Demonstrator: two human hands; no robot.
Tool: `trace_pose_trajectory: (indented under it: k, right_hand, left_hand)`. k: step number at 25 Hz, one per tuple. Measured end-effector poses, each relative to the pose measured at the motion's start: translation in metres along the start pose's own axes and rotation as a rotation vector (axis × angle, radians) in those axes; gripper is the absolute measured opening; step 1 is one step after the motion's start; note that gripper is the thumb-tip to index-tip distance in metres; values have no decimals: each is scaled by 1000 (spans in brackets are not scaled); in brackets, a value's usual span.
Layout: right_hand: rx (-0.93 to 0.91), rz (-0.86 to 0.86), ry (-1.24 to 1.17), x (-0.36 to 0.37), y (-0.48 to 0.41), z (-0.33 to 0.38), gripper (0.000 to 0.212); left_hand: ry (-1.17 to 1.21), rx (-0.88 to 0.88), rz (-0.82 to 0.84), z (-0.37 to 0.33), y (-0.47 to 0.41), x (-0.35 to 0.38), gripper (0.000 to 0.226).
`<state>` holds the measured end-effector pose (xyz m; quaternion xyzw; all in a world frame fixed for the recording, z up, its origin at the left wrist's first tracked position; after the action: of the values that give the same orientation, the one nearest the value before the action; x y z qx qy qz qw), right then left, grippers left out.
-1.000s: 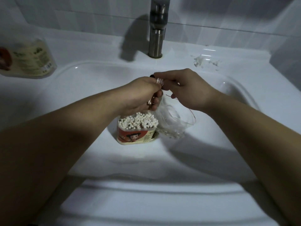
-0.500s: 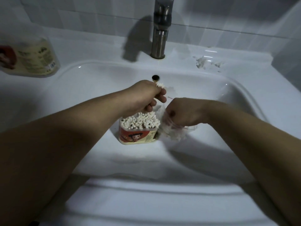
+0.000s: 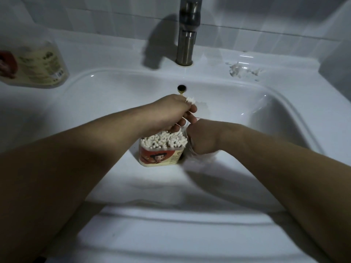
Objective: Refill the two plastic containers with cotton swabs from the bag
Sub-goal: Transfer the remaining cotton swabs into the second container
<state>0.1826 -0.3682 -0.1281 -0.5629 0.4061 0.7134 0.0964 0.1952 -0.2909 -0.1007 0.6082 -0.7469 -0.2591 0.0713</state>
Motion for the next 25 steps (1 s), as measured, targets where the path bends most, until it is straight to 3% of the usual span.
trace_pose_trajectory:
  k: [3, 5, 10, 13, 19, 25]
  right_hand:
    - [25, 183, 73, 14, 3, 1, 27]
    - [47, 212, 67, 16, 5, -1, 20]
    - [64, 124, 57, 4, 7, -11, 16]
    - [38, 56, 56, -3, 6, -11, 26]
    - [36, -178, 2, -21, 8, -15, 26]
    - [36, -225, -46, -32, 12, -17, 31]
  left_hand:
    - [-19, 3, 5, 0, 1, -1, 22]
    - [-23, 1, 24, -1, 2, 0, 22]
    - [-6, 31, 25, -5, 7, 0, 24]
    - [30, 74, 34, -10, 10, 2, 24]
    - [-33, 81, -9, -12, 9, -1, 26]
    - [-72, 72, -21, -9, 7, -2, 26]
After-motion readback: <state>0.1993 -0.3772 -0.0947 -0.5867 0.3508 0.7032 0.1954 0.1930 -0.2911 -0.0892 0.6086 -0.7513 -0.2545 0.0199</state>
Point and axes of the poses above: each hand's wrist, its own y-axis away from the middle knuckle, its own x-axis out of the palm, z = x × y, the point moved 8 cm from there along -y, towards the middle knuckle, and after that the axes turned 11 degrees about -x, right-handed, at the moved point
